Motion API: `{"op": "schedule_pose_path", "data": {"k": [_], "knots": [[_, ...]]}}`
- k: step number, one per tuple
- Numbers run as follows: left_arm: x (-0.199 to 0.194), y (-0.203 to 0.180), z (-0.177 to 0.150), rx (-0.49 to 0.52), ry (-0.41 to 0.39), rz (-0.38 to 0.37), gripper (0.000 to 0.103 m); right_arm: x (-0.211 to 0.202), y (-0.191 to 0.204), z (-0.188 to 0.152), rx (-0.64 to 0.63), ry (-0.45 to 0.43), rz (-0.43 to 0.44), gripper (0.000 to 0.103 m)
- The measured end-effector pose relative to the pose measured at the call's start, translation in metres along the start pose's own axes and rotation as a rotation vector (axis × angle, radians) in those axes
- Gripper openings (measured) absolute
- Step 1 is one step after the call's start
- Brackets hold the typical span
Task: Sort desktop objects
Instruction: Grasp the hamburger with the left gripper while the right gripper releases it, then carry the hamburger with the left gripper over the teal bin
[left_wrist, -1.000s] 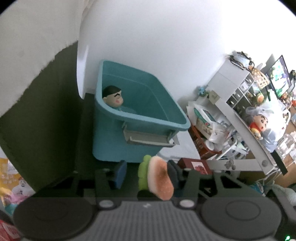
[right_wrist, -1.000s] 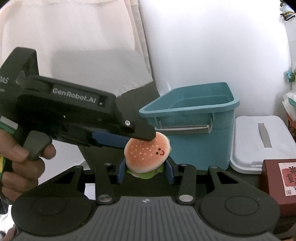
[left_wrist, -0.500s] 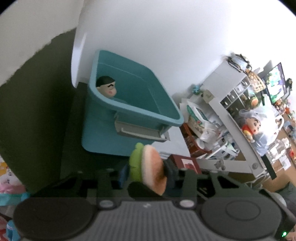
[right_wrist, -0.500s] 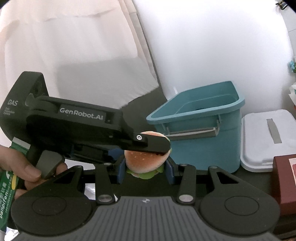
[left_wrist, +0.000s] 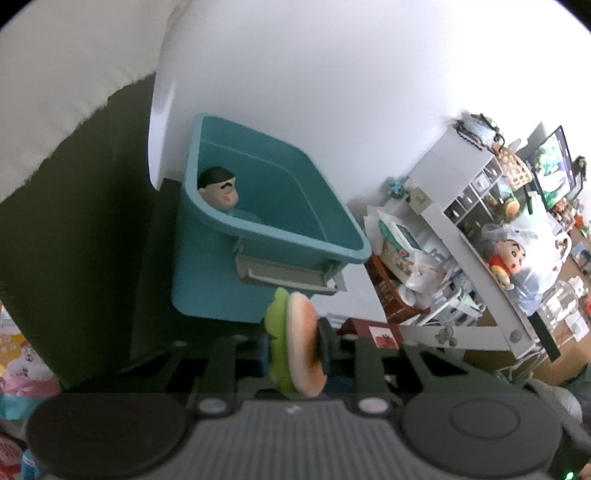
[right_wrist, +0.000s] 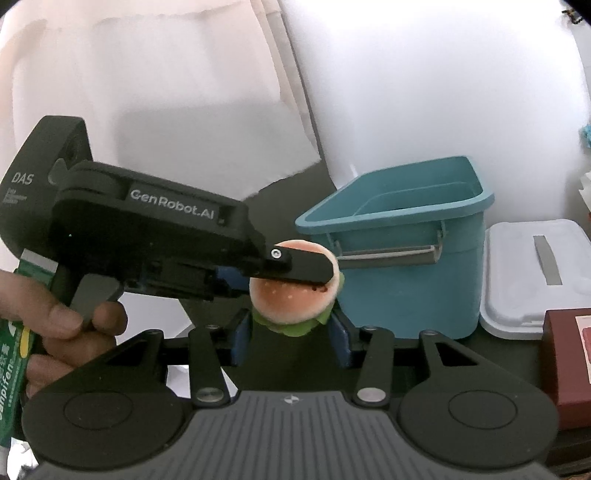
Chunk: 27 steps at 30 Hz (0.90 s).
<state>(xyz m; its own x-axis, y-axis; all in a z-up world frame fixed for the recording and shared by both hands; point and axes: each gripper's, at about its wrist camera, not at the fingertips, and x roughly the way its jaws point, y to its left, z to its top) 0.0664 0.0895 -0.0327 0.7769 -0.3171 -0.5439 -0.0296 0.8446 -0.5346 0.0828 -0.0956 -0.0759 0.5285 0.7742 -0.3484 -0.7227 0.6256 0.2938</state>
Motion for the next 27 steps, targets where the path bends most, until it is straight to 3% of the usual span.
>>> {"op": "schedule_pose_path", "data": {"k": [12, 21, 27], "knots": [[0.001, -0.001, 0.007, 0.012, 0.01, 0.026, 0.027, 0.002, -0.007, 0.002, 0.017, 0.058, -0.085, 0.07], [0.001, -0.027, 0.029, 0.052, -0.019, 0.065, 0.028, -0.007, -0.014, 0.008, 0.058, 0.067, -0.107, 0.073], [0.0, -0.054, 0.051, 0.107, -0.037, 0.084, 0.028, -0.015, -0.036, 0.014, 0.153, 0.085, -0.15, 0.073]]}}
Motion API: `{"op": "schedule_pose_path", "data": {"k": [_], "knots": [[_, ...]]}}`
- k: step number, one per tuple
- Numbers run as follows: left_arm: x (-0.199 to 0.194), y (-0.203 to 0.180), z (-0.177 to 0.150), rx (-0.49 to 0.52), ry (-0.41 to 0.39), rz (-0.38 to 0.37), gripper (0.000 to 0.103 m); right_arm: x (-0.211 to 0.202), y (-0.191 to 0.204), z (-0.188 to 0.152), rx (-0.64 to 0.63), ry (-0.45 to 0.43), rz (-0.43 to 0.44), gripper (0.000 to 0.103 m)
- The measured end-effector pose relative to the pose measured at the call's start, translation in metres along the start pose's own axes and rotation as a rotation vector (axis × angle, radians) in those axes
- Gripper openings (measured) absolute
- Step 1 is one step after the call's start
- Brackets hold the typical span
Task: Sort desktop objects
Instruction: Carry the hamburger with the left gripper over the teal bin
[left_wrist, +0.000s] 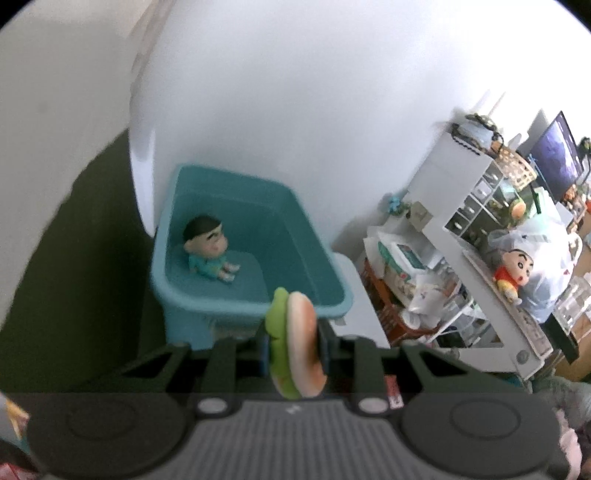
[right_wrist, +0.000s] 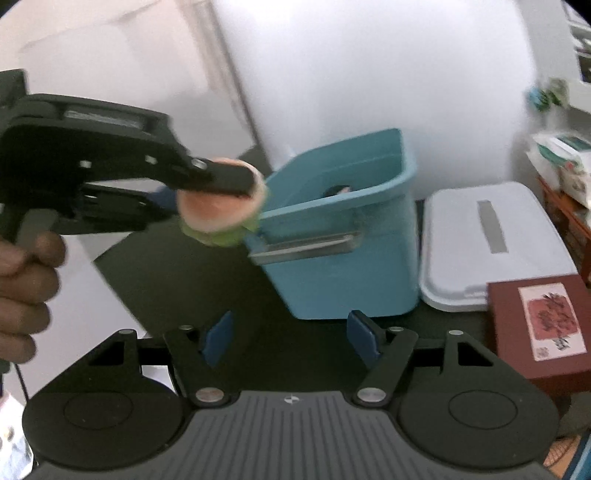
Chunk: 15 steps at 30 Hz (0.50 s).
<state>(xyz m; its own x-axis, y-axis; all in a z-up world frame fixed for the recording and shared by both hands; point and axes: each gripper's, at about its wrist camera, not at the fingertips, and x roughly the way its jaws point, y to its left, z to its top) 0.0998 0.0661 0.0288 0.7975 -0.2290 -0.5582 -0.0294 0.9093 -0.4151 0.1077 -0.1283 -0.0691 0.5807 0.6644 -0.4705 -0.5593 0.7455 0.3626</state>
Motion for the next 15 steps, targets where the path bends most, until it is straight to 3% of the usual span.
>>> {"op": "schedule_pose_path", "data": {"k": [8, 15], "knots": [[0.0, -0.029, 0.02, 0.037, -0.019, 0.008, 0.028, -0.013, -0.019, 0.007, 0.097, -0.011, -0.082, 0.073], [0.003, -0.05, 0.04, 0.059, -0.039, 0.03, 0.028, -0.03, -0.025, 0.013, 0.126, -0.036, -0.11, 0.08]]}}
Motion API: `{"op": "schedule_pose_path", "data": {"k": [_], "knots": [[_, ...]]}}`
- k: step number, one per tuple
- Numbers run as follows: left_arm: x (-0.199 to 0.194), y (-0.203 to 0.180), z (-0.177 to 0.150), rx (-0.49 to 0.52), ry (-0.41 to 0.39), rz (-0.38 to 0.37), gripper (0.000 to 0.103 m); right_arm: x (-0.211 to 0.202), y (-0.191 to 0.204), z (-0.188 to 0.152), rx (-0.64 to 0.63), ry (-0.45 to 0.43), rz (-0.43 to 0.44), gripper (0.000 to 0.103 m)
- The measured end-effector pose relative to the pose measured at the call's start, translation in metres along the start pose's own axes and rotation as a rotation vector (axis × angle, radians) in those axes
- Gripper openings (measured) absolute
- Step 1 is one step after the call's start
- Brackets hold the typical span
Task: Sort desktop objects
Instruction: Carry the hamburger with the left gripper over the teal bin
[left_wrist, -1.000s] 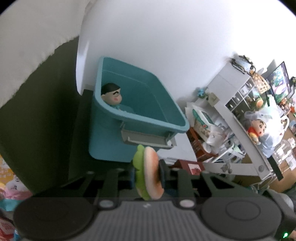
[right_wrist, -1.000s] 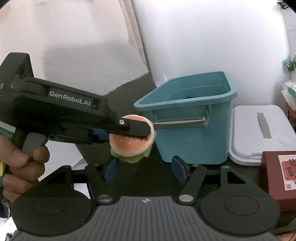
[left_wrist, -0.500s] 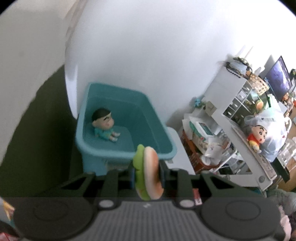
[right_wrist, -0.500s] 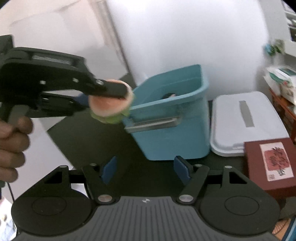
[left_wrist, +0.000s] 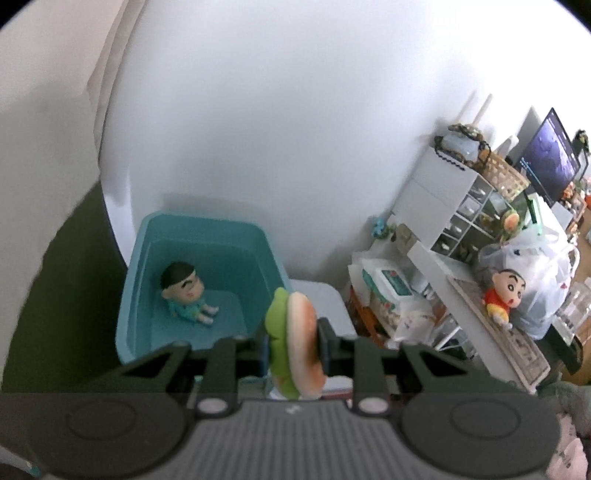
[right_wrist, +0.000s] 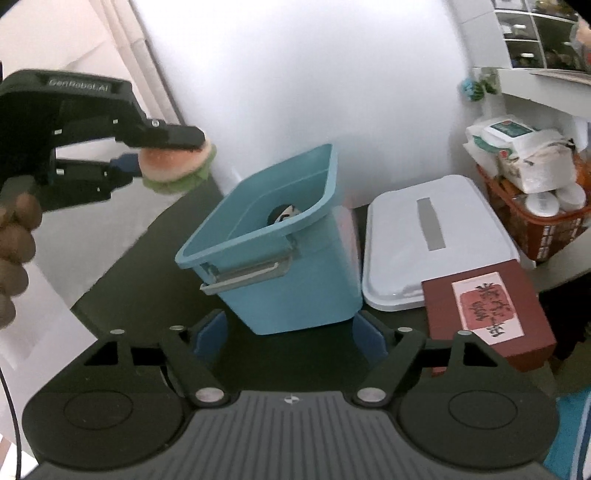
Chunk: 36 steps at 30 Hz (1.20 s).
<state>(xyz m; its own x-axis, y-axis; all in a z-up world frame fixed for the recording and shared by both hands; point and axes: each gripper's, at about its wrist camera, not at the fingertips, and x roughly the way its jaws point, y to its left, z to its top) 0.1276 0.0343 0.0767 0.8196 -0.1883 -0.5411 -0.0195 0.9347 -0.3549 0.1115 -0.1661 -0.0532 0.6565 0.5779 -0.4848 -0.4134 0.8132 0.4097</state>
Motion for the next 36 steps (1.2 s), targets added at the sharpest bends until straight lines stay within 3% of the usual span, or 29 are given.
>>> {"op": "schedule_pose_path", "data": {"k": [5, 14, 18, 23, 36], "knots": [[0.002, -0.008, 0.017, 0.01, 0.0, 0.007, 0.028, -0.009, -0.002, 0.002, 0.0, 0.015, -0.061, 0.082], [0.008, -0.009, 0.038, 0.036, 0.014, 0.085, 0.028, -0.021, -0.004, 0.005, 0.025, 0.012, -0.048, 0.089], [0.021, -0.01, 0.043, 0.06, 0.042, 0.126, 0.028, -0.023, -0.003, 0.009, 0.021, -0.001, -0.08, 0.091], [0.041, -0.01, 0.048, 0.069, 0.072, 0.165, 0.028, -0.027, -0.006, 0.011, 0.041, -0.01, -0.054, 0.093], [0.085, -0.018, 0.051, 0.105, 0.159, 0.239, 0.028, -0.021, -0.006, 0.007, -0.002, 0.043, -0.069, 0.097]]}}
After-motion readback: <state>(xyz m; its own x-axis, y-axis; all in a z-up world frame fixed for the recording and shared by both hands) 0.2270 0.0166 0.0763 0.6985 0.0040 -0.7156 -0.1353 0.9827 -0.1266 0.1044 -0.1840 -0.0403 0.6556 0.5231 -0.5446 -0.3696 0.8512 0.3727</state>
